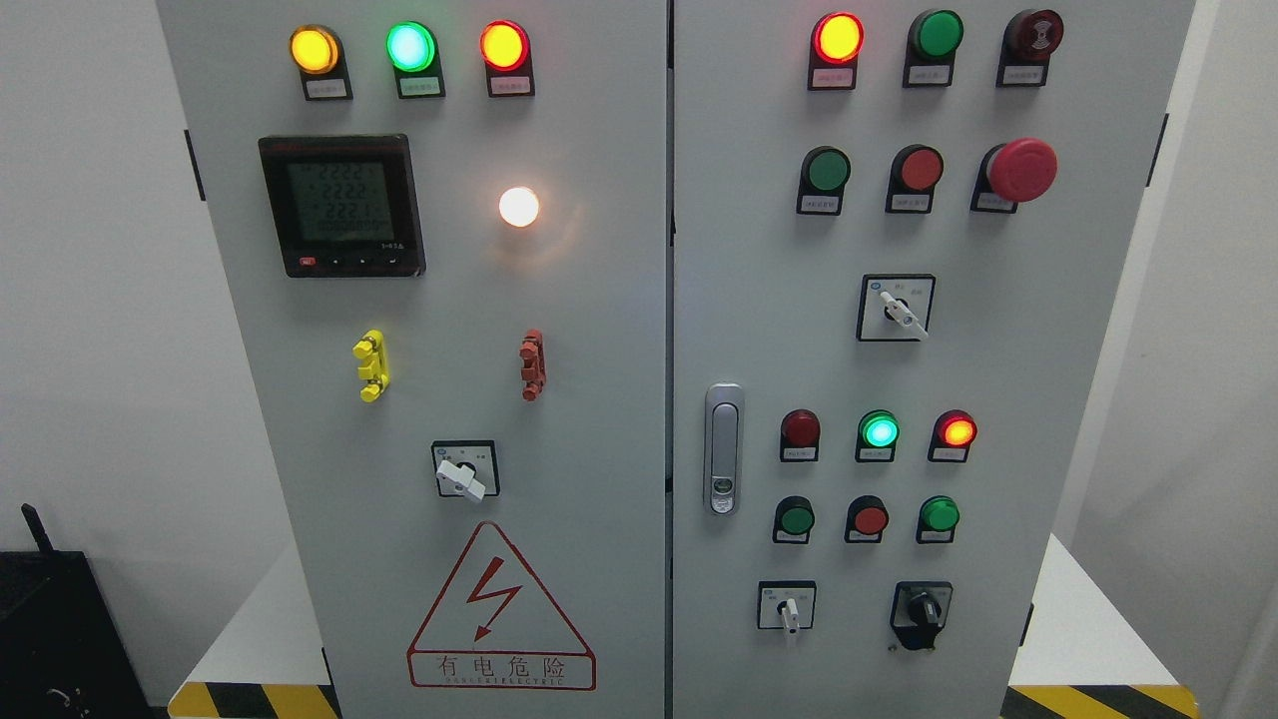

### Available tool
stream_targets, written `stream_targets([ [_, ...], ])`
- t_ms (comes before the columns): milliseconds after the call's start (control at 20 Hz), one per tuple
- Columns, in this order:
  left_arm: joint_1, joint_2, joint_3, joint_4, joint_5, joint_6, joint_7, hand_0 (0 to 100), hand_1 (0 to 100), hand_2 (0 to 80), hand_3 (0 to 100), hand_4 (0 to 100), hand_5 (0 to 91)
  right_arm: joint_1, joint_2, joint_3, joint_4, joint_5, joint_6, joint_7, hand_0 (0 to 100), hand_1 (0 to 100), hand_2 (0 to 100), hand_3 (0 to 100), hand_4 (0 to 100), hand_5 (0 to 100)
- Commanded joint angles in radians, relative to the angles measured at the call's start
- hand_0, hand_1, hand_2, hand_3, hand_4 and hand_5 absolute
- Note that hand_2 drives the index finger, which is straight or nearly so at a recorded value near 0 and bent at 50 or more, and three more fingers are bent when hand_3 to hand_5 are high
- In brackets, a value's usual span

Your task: Flip black knob to close circuit

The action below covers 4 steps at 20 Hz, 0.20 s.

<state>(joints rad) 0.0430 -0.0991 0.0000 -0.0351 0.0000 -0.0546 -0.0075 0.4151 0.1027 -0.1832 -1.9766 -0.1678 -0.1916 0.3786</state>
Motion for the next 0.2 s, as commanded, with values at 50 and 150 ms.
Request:
stream_targets([
  [50,0.0,0.001,0.011,0.0,0.008,-0.001,0.0,0,0,0.0,5,2,0.0,0.005,0.003,-0.002,0.016,-0.015,-0.002,0.013,0,0,0,4,3,0],
  [150,0.0,-0.001,0.011,0.0,0.008,-0.001,0.0,0,0,0.0,5,2,0.0,0.002,0.003,-0.007,0.024,-0.015,-0.003,0.013,0,0,0,5,4,0],
])
